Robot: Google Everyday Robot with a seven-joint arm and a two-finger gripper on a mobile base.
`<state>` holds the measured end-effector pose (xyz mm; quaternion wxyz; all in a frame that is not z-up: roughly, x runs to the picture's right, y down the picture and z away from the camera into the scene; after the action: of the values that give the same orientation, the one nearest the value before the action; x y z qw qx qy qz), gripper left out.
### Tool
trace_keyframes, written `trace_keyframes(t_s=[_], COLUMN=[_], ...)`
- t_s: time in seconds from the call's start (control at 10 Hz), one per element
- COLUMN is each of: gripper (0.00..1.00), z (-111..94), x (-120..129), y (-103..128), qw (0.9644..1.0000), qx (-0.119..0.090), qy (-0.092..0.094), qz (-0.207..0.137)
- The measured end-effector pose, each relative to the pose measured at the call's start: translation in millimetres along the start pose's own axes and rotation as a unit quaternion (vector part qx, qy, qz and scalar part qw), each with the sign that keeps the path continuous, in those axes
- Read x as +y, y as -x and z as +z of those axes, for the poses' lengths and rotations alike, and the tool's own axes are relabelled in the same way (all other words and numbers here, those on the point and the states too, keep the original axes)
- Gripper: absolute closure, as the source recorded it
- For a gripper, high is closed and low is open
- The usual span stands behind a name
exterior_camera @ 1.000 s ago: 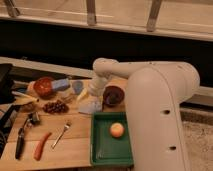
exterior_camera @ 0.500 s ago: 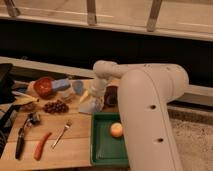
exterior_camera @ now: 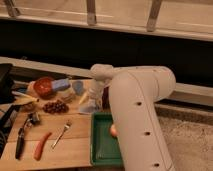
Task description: Place towel in red bowl
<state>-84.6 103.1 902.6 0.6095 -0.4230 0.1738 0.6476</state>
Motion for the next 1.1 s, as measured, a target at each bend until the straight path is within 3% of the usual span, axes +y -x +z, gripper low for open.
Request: trace_keyframes(t_s=[0.6,0.9,1.1], gripper=[0.95,1.00,1.00], z=[4.0,-9.4,-41.0], x=[-8.2,-1.3,12.0], y=[1.8,1.1,-3.2], qw=[1.0000,0.9997,0.9981], qx=[-0.002,-0.023,-0.058], qy=[-0.008,-0.011,-0.006], qz=[0.004,-0.005,-0.021])
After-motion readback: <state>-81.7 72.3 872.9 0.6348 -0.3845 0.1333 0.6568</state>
